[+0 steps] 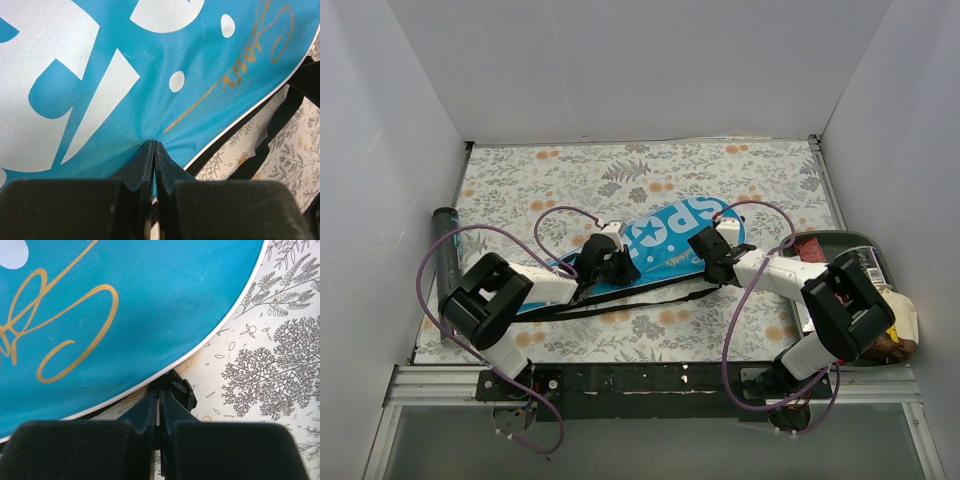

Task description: Pack up the badminton gear

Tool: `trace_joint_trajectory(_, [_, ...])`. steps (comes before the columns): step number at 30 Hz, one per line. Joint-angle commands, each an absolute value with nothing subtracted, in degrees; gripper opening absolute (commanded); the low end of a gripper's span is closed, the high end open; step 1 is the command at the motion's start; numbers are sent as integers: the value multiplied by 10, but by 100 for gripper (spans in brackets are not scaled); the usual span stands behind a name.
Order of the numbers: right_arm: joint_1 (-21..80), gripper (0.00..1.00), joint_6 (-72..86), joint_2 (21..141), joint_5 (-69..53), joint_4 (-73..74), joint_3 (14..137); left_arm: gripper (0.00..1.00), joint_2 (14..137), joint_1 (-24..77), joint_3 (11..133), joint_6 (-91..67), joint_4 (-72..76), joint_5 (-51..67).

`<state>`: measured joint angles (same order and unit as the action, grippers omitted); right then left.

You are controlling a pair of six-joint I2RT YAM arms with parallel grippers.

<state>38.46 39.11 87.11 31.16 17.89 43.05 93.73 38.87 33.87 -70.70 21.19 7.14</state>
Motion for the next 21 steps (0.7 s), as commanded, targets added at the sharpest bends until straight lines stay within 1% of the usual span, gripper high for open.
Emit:
trace_joint_trajectory(1, [423, 1, 369, 936, 252, 236, 416, 0, 979, 403, 325, -686, 109, 78])
trace_joint_trajectory(8, [505, 1, 374, 994, 217, 202, 468, 0, 984, 403, 325, -684, 110, 79])
trace_joint_trajectory(13, [556, 1, 374, 1018, 170, 164, 497, 0, 983, 404, 325, -684, 110, 80])
trace_joint_trajectory(21, [584, 1, 394, 1012, 153, 148, 512, 0, 978, 404, 323, -684, 112, 82])
